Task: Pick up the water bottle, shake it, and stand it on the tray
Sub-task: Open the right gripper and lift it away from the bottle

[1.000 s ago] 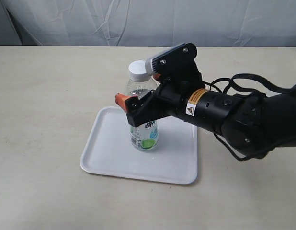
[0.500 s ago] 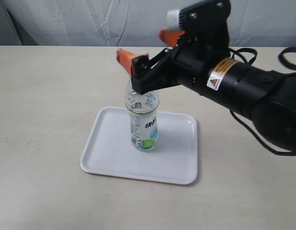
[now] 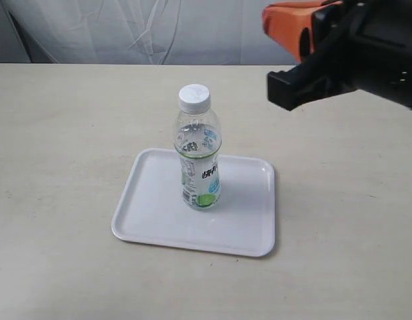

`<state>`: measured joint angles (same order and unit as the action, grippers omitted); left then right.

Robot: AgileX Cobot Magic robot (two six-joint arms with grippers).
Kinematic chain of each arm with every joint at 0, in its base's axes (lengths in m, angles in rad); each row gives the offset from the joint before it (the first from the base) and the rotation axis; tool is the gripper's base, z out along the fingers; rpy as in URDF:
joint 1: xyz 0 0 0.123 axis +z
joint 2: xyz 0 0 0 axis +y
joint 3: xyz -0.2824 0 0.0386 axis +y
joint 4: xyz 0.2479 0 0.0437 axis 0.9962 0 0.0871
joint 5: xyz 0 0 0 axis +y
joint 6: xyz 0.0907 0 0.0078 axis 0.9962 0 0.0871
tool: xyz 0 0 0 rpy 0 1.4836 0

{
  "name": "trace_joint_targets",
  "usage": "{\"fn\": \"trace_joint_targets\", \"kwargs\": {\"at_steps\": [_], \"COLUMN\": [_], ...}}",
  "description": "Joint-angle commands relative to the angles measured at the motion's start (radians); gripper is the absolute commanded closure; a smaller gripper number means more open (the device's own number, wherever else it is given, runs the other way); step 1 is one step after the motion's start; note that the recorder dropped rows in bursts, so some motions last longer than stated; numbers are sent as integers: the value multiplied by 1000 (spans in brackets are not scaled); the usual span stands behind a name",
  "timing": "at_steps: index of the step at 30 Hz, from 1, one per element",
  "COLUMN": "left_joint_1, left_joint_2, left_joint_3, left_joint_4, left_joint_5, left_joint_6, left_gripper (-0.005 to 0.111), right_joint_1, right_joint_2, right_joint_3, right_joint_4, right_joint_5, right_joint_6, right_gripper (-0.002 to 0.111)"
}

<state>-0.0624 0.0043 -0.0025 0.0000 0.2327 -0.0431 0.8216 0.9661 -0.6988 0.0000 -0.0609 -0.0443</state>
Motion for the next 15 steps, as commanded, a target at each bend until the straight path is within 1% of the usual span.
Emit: {"fn": "trace_joint_targets", "kwargs": {"at_steps": [1, 2, 3, 5, 7, 8, 10, 12, 13, 15], "left_joint_1": [1, 1, 1, 1, 1, 1, 1, 1, 1, 1], "left_joint_2": [-4, -4, -4, -4, -4, -4, -4, -4, -4, -4], "left_joint_3": [3, 3, 3, 3, 3, 3, 3, 3, 3, 3], "left_joint_4": [0, 0, 0, 0, 0, 0, 0, 0, 0, 0], "left_joint_5": [-1, -1, -1, -1, -1, -1, -1, -1, -1, -1], "left_joint_6": [-1, -1, -1, -1, -1, -1, -1, -1, -1, -1], "left_gripper": [106, 106, 106, 106, 106, 106, 106, 106, 106, 106], "right_joint_1": [-143, -176, -236, -307, -358, -377, -404, -422, -426, -426], "right_joint_2": [-94, -105, -123, -130, -124, -123, -121, -124, -124, -124], "right_joint_3": [-5, -5, -5, -5, -5, 1, 36, 101, 148, 195], "right_joint_4": [0, 0, 0, 0, 0, 0, -30, -42, -35, 42], "right_joint_5": [244, 265, 275, 271, 299, 317, 297, 219, 160, 190], "right_joint_6": [-2, 8, 20, 44, 55, 55, 55, 55, 65, 139], "right_gripper": [109, 109, 109, 109, 109, 109, 109, 109, 109, 109]}}
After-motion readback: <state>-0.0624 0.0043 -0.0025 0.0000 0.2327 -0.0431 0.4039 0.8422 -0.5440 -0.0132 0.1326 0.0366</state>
